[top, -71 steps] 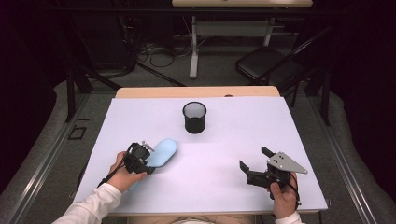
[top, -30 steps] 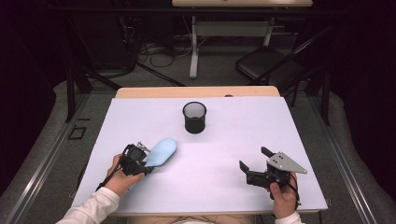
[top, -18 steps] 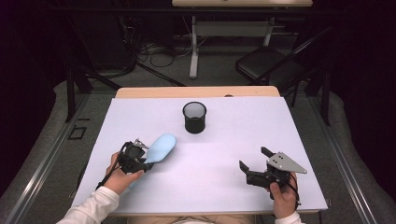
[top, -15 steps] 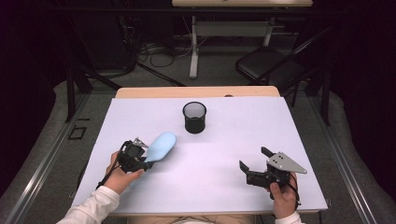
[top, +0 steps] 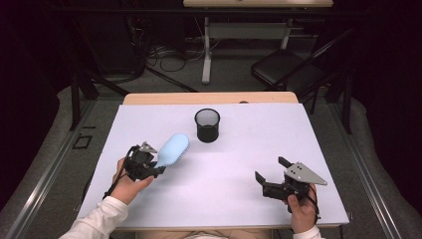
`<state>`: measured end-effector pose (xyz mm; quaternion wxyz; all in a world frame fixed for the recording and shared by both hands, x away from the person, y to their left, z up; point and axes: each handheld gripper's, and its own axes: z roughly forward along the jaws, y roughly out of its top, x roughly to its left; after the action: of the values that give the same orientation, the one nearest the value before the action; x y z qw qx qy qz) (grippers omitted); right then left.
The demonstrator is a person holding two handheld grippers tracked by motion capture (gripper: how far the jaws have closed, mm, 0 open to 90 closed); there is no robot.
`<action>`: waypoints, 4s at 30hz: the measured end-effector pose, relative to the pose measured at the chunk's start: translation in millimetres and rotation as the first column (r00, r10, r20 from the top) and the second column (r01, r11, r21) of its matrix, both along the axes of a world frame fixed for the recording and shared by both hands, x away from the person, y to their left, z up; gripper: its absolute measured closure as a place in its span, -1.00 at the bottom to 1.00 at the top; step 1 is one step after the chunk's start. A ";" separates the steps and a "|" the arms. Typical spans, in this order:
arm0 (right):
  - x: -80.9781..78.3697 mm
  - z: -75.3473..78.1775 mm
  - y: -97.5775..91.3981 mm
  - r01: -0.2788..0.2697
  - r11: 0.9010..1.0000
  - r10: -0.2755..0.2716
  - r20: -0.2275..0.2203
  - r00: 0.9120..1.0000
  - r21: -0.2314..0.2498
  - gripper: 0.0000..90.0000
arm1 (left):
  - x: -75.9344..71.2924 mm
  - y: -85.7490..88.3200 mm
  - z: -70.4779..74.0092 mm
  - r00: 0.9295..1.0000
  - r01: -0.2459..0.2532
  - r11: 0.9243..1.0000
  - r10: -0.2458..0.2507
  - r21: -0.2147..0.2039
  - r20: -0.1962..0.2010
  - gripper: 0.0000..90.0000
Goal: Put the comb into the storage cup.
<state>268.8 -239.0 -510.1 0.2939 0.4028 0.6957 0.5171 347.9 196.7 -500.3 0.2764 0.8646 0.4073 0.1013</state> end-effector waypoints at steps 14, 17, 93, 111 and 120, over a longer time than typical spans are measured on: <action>0.3 -0.2 0.1 0.000 1.000 0.000 -0.004 1.000 0.000 -0.86 | 0.1 -8.3 14.7 0.999 0.010 0.999 -0.008 -0.036 0.047 0.54; 0.3 -0.2 0.1 0.000 1.000 0.000 -0.004 1.000 0.000 -0.86 | 0.7 -10.4 17.6 0.998 0.015 0.999 -0.013 -0.043 0.054 0.55; 1.0 -1.6 -0.6 0.003 1.000 -0.003 -0.008 1.000 -0.003 -0.86 | 7.4 -68.4 96.0 0.947 0.147 0.945 -0.049 -0.293 0.318 0.55; 1.7 -2.0 -0.7 0.003 1.000 -0.003 -0.015 1.000 -0.005 -0.86 | 14.8 -83.4 92.2 0.929 0.150 0.938 -0.026 -0.311 0.369 0.55; 2.4 -2.3 -0.7 0.002 1.000 -0.002 -0.021 1.000 -0.004 -0.86 | 19.0 -84.3 89.0 0.923 0.119 0.940 0.014 -0.319 0.386 0.55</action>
<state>271.2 -239.7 -512.4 0.2878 0.4082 0.6995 0.5112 366.9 112.4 -411.3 0.4966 0.7789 0.3330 0.1891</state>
